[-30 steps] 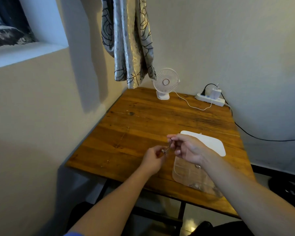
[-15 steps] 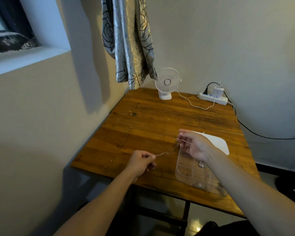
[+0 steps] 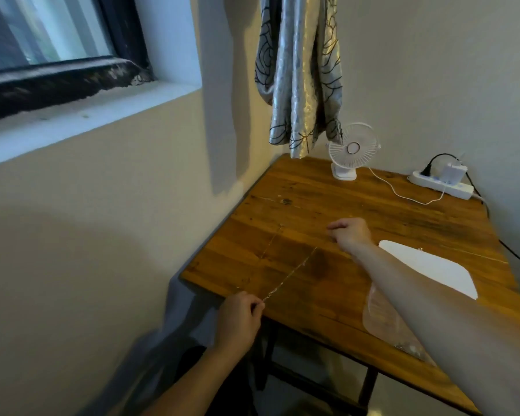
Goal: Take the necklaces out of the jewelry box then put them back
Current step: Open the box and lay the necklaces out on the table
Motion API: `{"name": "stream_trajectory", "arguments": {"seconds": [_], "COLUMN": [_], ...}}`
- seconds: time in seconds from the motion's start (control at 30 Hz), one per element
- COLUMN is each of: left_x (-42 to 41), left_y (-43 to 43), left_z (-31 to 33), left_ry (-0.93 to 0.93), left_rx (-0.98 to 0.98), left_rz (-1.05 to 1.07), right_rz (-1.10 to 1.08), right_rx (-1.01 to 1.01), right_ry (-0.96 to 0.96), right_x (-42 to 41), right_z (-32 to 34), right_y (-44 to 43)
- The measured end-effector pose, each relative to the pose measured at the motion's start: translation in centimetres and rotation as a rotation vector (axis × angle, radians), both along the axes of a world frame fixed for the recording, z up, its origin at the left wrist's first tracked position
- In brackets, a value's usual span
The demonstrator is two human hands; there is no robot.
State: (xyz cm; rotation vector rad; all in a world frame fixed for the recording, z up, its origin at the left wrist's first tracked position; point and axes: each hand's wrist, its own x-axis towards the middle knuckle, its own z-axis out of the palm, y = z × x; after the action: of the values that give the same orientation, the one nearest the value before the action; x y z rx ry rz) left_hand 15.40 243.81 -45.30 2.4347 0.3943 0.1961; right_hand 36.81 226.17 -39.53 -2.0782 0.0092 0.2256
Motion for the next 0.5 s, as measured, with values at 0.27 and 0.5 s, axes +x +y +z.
{"name": "stream_trajectory", "arguments": {"seconds": [0.27, 0.5], "left_x": [2.0, 2.9], "left_y": [0.0, 0.4], "left_z": [-0.8, -2.9], "left_ry": [-0.094, -0.176], "left_rx": [0.171, 0.227], "left_rz": [-0.015, -0.043], "right_rz": [-0.008, 0.091], "right_rx": [-0.154, -0.396], "right_ry": [-0.066, -0.130], "right_x": [5.1, 6.4], "right_z": [-1.7, -4.6], "right_y": [5.1, 6.7]}}
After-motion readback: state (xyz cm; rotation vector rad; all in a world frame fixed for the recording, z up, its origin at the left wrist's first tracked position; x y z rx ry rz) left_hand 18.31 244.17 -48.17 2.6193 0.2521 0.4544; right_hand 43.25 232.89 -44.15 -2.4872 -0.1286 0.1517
